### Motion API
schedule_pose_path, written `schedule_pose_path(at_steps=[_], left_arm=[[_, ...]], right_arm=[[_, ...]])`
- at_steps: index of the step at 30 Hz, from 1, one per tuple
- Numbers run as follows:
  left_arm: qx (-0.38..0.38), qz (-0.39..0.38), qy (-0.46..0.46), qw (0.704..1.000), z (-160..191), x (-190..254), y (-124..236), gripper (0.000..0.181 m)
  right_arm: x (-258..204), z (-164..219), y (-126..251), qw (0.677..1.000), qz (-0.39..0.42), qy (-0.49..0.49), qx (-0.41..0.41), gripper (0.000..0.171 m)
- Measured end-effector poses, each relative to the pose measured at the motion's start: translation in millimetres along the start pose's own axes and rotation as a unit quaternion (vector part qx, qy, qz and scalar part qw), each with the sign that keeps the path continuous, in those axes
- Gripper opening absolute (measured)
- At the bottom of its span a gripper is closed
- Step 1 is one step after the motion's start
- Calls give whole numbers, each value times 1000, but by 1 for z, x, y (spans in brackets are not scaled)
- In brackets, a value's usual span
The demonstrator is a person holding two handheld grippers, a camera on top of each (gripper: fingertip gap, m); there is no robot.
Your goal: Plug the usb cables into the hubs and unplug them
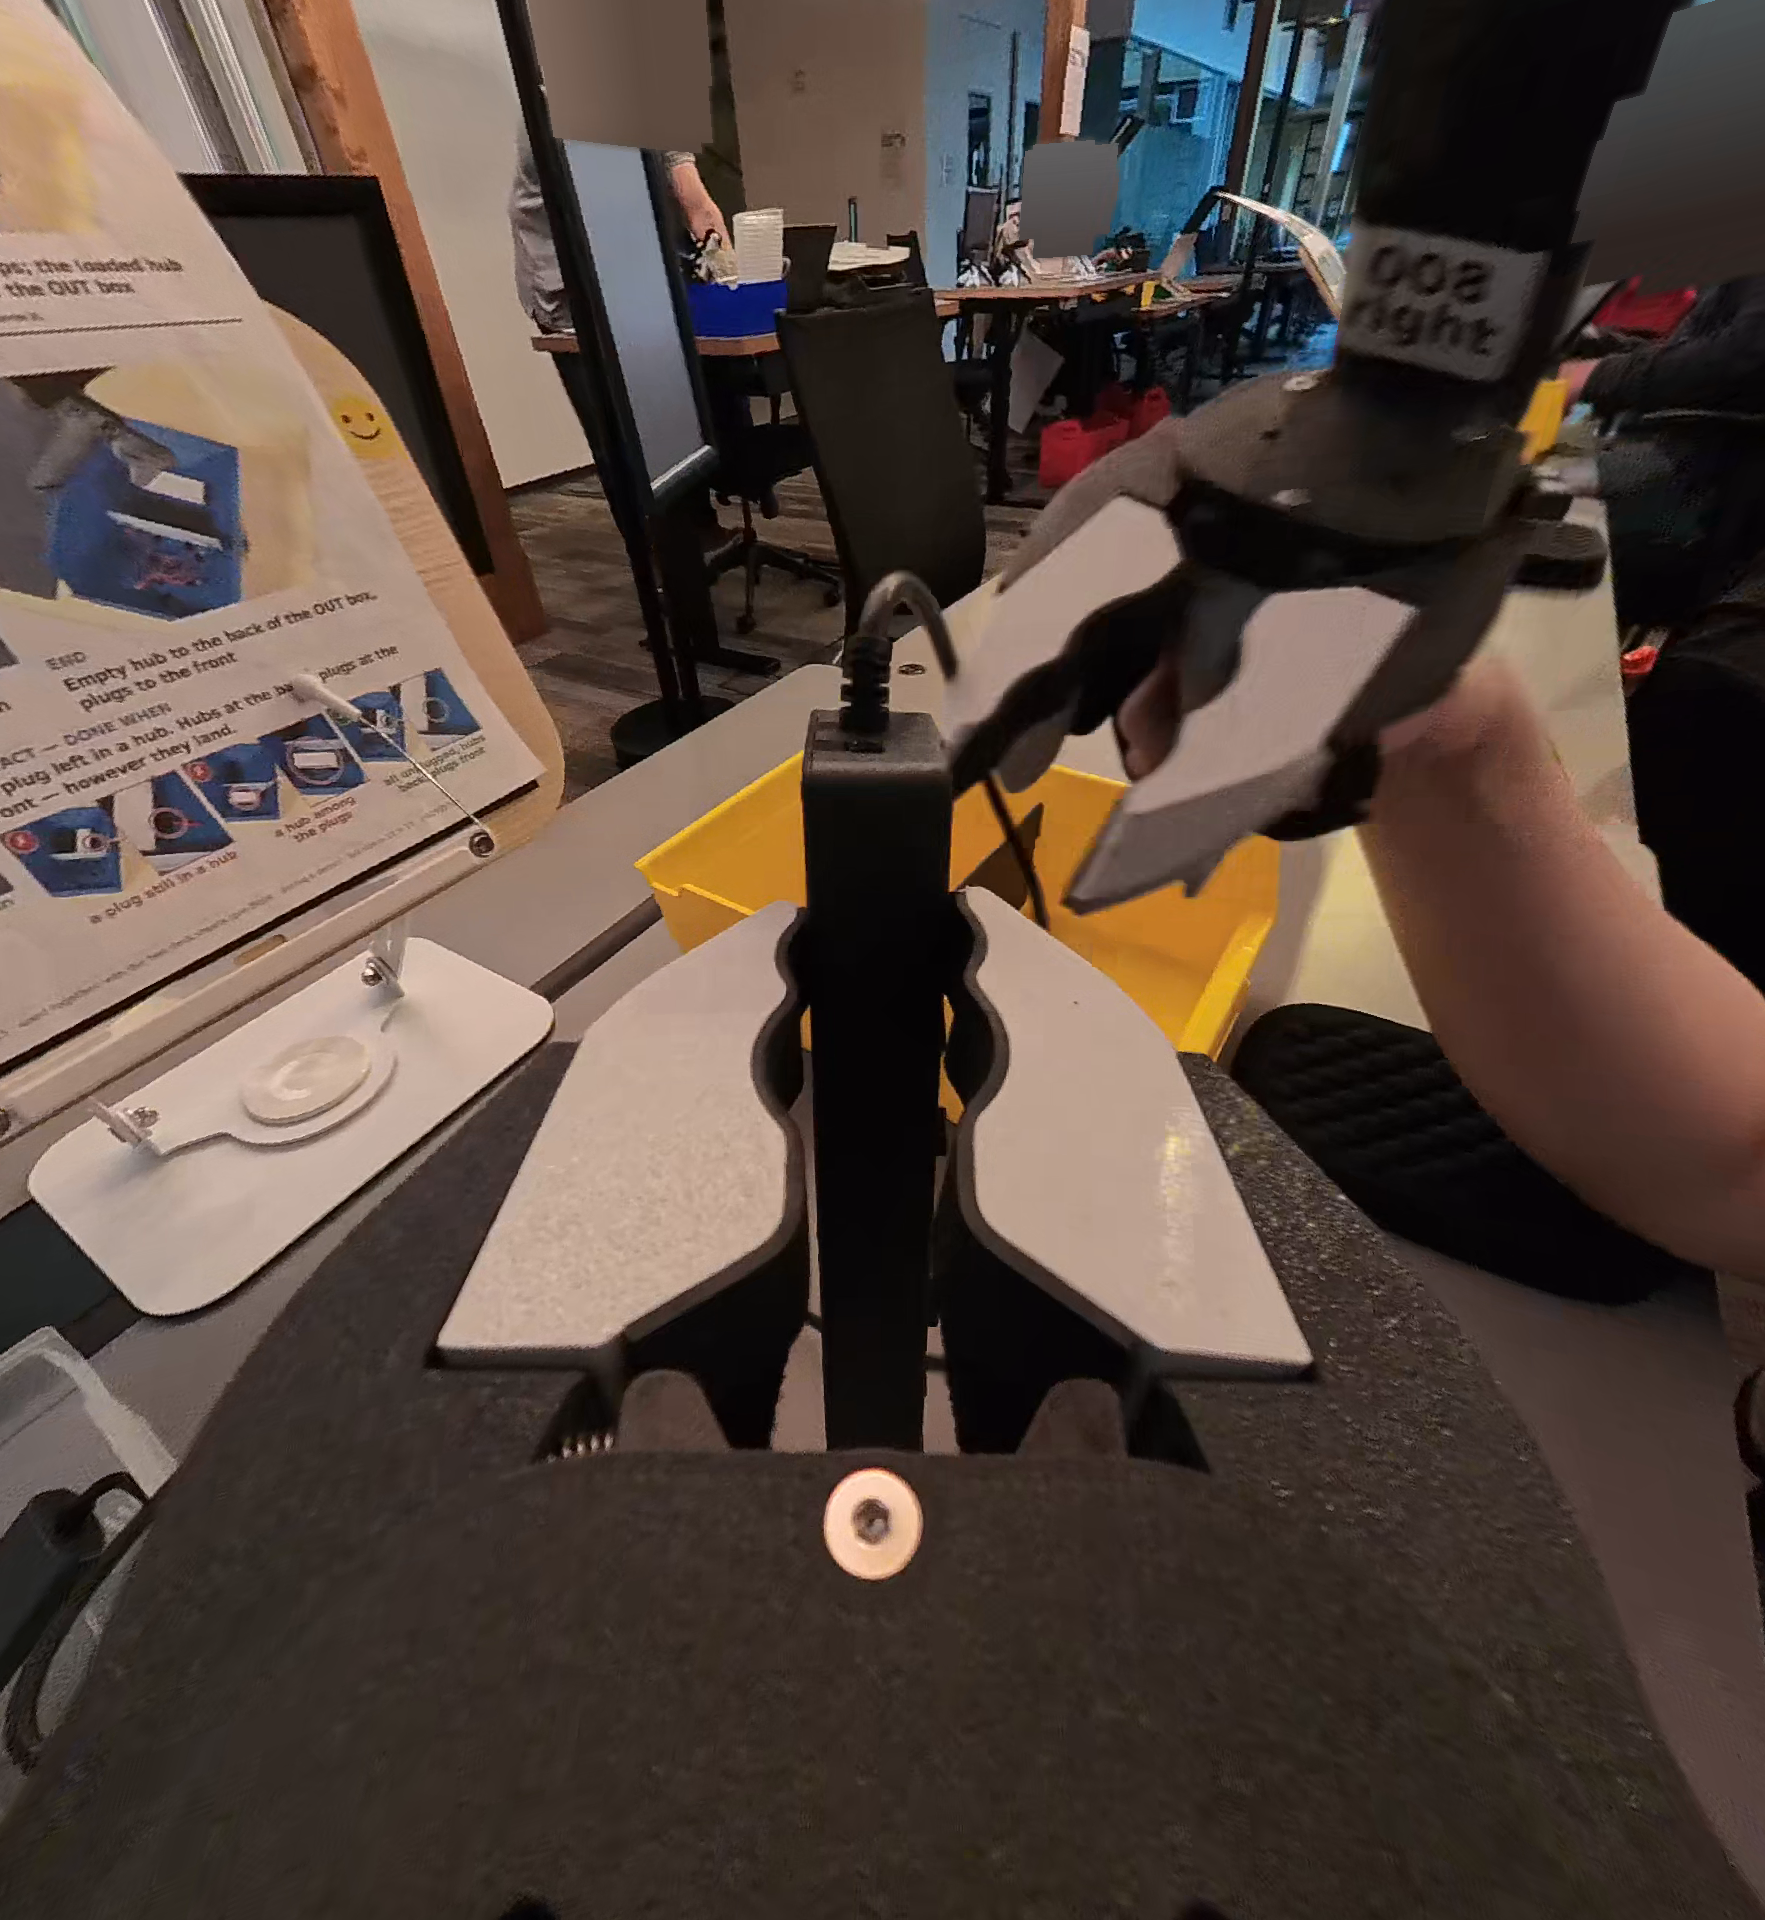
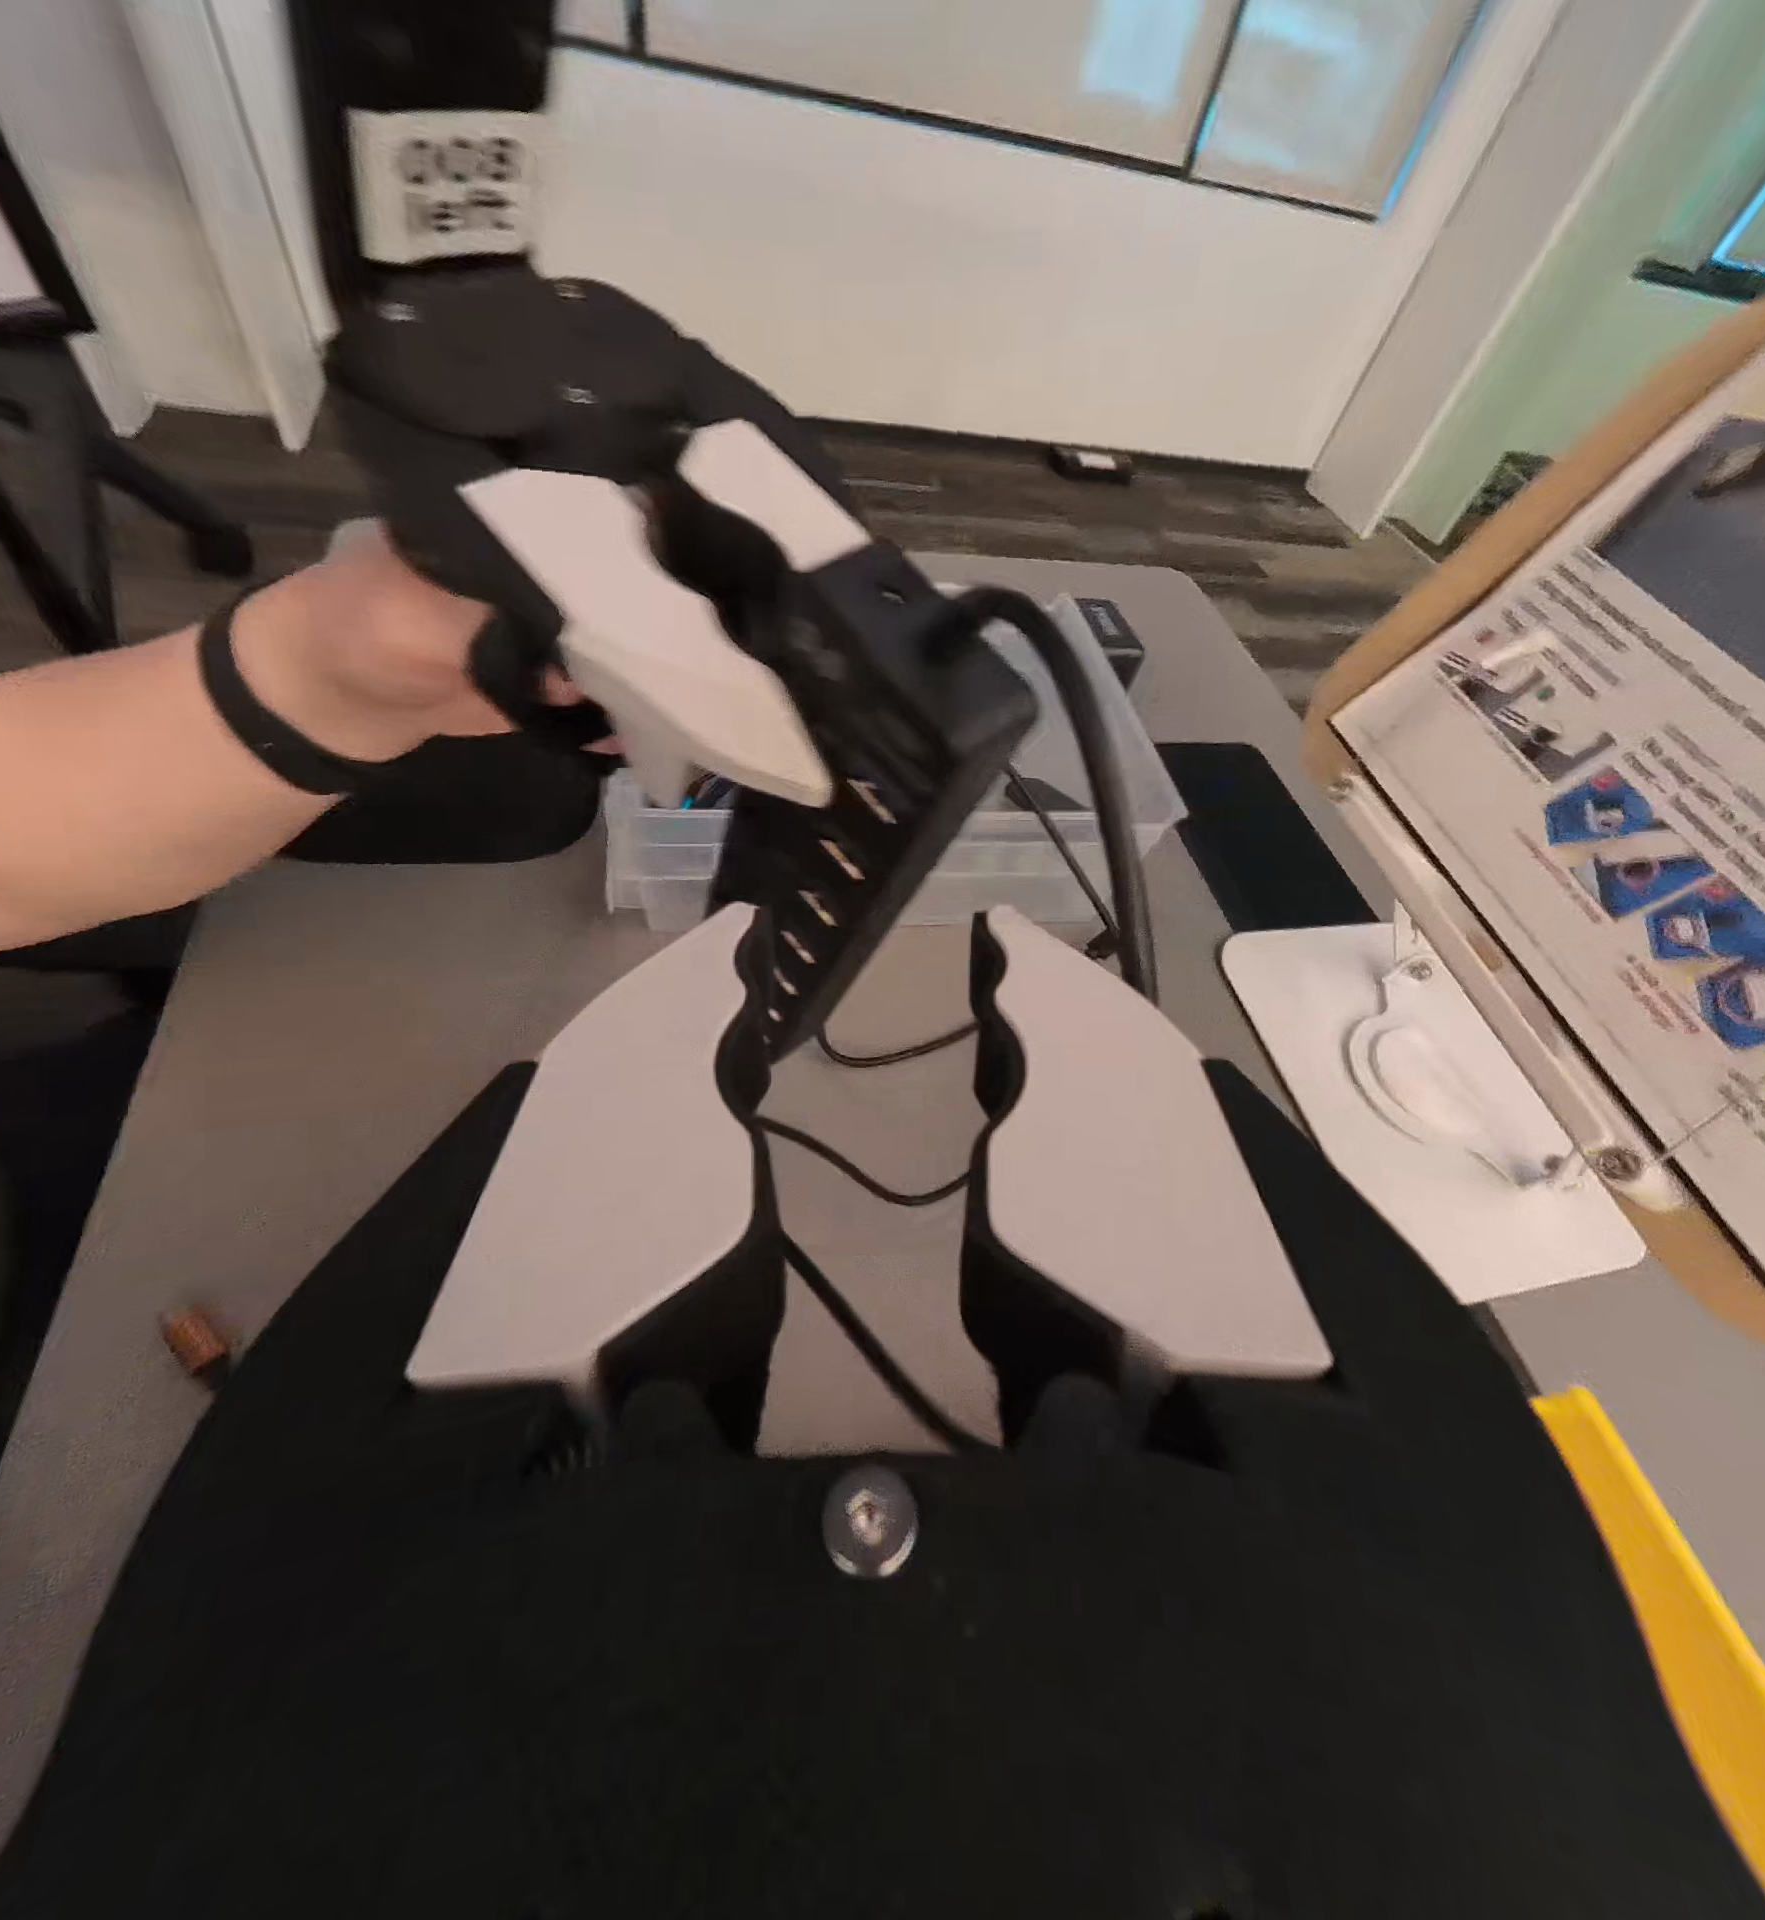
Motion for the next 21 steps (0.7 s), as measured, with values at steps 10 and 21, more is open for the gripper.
schedule_pose_path(at_steps=[10, 21], left_arm=[[-6, 57, 1, 998, 0, 19, -4, 23], [-22, 119, 53, 991, 12, 17, -11, 23]], right_arm=[[14, 9, -4, 973, -128, -103, 165, 44], [13, 19, -13, 963, -188, -112, 157, 28]])
Point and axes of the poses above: each gripper's, where its closed fingertips meet, y back along the fingers, z out of its underside, x = y × z across the jaws, the point moved 9 cm from there along y, back along the fingers, and after that the axes turned 10 degrees about x, right-handed, at the moved point
